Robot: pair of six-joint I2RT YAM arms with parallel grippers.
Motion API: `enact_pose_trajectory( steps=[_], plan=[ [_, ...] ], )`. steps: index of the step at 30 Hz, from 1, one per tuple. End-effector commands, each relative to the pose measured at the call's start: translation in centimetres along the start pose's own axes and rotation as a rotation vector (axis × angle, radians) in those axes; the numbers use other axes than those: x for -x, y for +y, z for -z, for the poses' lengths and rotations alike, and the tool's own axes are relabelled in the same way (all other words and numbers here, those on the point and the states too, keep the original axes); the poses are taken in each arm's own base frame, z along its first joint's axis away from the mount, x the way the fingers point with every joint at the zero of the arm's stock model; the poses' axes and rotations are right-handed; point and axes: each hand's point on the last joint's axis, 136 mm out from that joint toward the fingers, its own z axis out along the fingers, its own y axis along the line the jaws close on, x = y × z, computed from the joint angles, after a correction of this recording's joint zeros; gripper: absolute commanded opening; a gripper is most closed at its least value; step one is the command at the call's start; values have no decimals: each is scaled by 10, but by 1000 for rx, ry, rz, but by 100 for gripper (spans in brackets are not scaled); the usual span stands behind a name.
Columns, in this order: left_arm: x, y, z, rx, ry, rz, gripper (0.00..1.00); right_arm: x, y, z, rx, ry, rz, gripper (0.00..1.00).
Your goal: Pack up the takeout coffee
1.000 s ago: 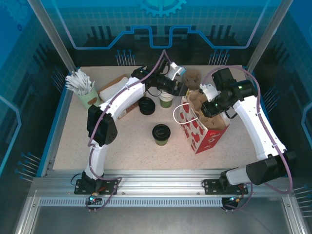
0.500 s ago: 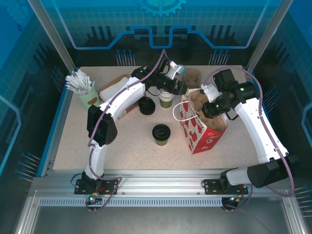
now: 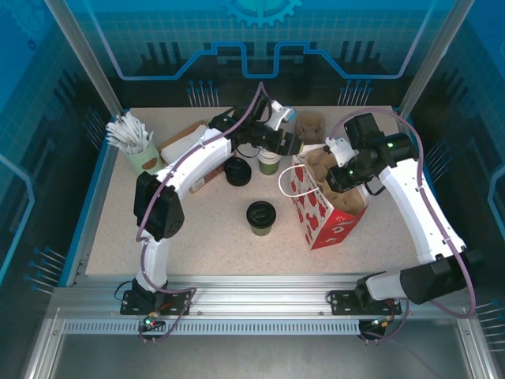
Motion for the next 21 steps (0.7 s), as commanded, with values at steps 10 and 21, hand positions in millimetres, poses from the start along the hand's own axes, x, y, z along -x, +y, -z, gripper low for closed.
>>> enact_pose_trajectory(
  steps=[10,21],
  plan=[
    [2,-5,16,5,-34,5,62,-3,-7,-10,-38,91,-15,18],
    [23,-20,37,18,-122,-14,76,0,0,-23,-9,120,23,18]
  ],
)
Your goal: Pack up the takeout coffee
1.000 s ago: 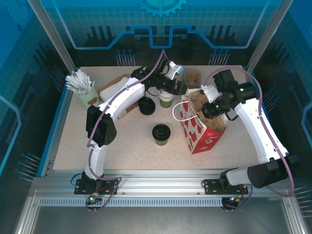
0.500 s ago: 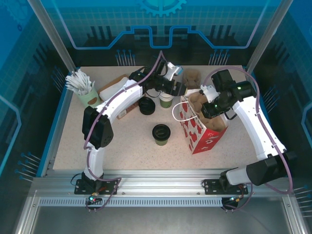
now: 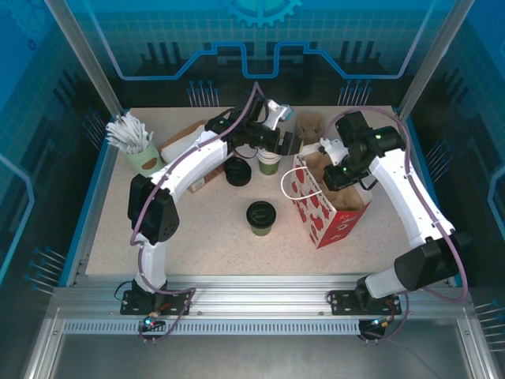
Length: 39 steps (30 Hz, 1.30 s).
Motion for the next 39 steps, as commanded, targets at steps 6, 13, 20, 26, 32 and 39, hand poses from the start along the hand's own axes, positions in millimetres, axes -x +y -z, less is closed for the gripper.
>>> enact_pose_trajectory(
  steps=[6,13,20,26,32,39],
  plan=[
    [29,-17,41,53,-128,-54,88,-1,6,-10,1,53,35,18],
    [33,-13,71,145,-200,-53,88,4,9,-22,-6,69,48,19],
    [17,-13,107,233,-272,-56,87,7,9,-45,0,80,42,19],
    [-1,-16,126,259,-307,-51,88,2,8,-63,-16,96,42,20],
    [-12,-15,135,274,-312,-48,87,-1,10,-76,-9,99,29,22],
    [-20,-12,135,282,-305,-41,87,-4,10,-99,-6,101,39,24]
  ],
)
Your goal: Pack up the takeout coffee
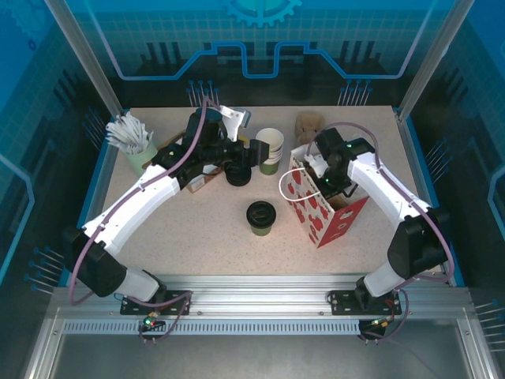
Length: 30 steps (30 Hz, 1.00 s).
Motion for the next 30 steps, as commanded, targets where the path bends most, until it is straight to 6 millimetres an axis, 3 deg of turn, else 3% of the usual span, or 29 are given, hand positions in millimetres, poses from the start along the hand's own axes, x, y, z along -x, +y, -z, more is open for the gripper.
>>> enact_pose_trajectory(
  steps=[1,10,21,30],
  plan=[
    [7,1,11,12,-44,4,87,4,4,-19,1,0,18,23],
    [1,7,19,38,-51,5,87,4,10,-61,21,2,62,25],
    [-4,8,23,44,-50,6,87,6,17,-85,8,4,86,28],
    [-6,9,23,45,-47,6,87,35,16,-82,-10,-41,114,29]
  ],
)
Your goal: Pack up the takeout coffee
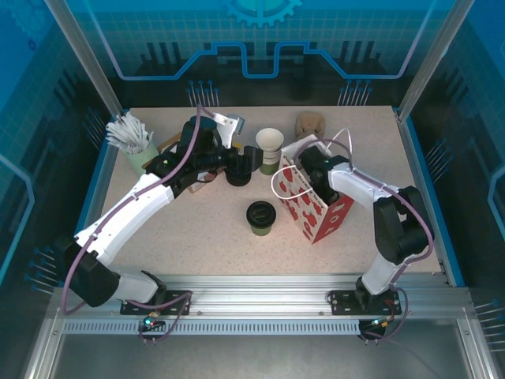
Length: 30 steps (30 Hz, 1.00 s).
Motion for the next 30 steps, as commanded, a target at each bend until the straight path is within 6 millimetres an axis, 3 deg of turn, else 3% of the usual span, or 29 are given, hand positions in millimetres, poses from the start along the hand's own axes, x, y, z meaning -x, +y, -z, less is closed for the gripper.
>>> enact_pose_trajectory(
  steps=[1,13,18,30],
  plan=[
    [8,2,9,10,-37,4,87,23,-1,4,-17,-45,34,29],
    [3,5,9,23,-32,5,87,10,-3,-19,-28,13,31,33],
    [-1,7,9,26,-25,9,87,5,-4,-21,-33,23,30,39],
    [-1,6,11,26,-29,11,88,18,-3,29,-55,-60,35,73]
  ],
)
